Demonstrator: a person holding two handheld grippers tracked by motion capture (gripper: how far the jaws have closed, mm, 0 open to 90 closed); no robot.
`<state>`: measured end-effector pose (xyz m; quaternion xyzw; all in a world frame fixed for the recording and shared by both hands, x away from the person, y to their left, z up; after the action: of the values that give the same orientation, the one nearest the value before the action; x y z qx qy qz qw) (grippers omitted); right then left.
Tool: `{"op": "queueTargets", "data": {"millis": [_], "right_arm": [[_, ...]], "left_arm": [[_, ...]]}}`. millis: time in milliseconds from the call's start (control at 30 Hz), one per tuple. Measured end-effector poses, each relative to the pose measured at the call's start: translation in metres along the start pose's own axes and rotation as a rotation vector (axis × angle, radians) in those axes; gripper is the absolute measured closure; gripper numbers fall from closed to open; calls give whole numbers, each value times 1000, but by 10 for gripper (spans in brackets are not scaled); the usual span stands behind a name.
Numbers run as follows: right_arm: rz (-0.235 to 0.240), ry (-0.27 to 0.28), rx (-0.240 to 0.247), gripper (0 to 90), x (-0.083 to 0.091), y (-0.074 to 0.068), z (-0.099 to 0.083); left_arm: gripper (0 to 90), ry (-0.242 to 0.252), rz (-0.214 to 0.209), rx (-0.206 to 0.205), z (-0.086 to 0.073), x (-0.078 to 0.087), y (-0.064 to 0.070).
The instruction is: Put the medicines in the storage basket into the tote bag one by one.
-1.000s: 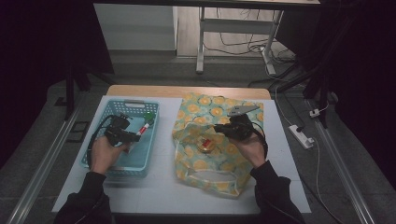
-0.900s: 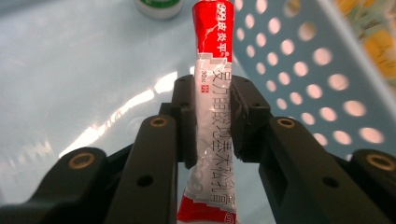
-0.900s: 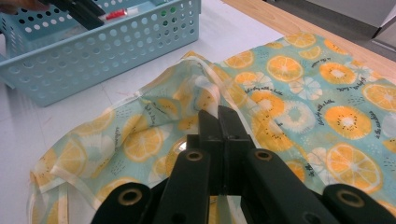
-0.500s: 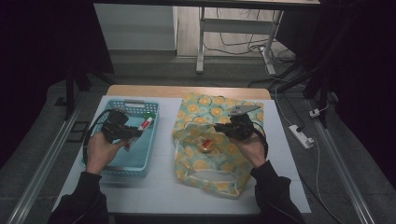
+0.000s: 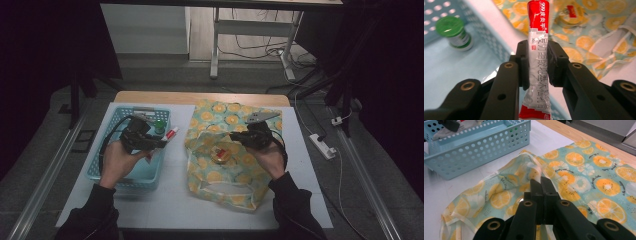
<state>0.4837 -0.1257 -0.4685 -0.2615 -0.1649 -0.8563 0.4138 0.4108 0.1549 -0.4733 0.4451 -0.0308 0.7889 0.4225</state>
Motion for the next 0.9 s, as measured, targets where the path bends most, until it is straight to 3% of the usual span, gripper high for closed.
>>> {"op": "queueTargets", "data": {"millis": [633, 900], "right_arm": [[-4, 10, -7, 900, 2, 1, 2], [-1, 16, -4, 900, 3, 0, 3]], "left_arm": [[730, -53, -114, -98, 27, -51, 41], [729, -86, -125, -125, 36, -74, 52]]}}
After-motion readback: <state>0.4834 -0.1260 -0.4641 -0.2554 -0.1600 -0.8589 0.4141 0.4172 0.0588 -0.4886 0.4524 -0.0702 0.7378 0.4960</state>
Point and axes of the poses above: each handheld gripper's, and its own axes: x roughly backward along the jaws, z roughly out of its top, y roughly to its right, the point moved 7 cm from there along -x, roughly forward along the jaws, and after that the axes turned 10 degrees about -z, right-handed, at the moved point
